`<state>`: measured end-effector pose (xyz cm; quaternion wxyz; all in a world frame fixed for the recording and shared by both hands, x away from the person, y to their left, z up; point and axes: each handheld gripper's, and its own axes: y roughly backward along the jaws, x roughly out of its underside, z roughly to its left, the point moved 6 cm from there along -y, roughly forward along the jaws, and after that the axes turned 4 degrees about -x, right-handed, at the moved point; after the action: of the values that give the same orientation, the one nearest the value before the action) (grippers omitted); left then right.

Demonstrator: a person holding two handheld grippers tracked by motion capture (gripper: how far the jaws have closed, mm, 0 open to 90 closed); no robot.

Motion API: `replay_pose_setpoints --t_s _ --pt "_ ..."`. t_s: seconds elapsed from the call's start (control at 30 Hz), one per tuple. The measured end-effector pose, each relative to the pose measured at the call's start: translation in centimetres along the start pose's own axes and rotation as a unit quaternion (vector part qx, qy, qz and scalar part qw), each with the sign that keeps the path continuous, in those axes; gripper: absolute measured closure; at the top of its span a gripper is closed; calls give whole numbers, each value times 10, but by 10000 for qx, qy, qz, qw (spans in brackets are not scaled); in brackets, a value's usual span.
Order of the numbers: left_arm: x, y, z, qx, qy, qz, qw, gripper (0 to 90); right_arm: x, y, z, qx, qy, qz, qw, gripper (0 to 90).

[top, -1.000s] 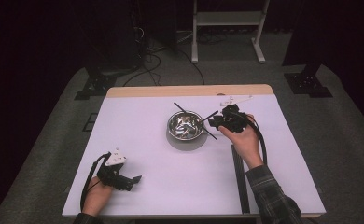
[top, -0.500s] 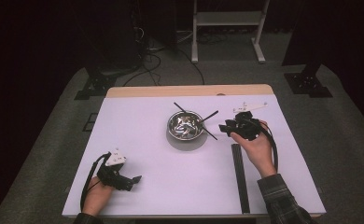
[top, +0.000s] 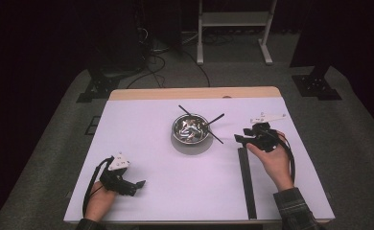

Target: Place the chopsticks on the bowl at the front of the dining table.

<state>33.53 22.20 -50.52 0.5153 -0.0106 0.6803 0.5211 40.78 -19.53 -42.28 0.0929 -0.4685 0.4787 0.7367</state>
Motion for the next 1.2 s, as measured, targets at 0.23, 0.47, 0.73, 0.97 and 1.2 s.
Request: replay_pose_setpoints --t_s 0.23,0.47,0.73,0.97,1.2 --pt "0 0 0 0 -7 5 10000 0 14 3 -5 81 -50 107 9999 458" --pt "0 0 0 -1 -8 5 10000 0 26 9 -12 177 -73 164 9997 412" --pt "0 0 0 -2 -7 4 10000 0 41 15 -21 261 -183 227 9992 318" --pt "0 0 0 -3 -7 3 10000 0 52 18 -26 311 -256 220 9989 271" --pt "0 0 0 -1 -7 4 10000 0 65 15 -34 338 -344 320 9983 264"
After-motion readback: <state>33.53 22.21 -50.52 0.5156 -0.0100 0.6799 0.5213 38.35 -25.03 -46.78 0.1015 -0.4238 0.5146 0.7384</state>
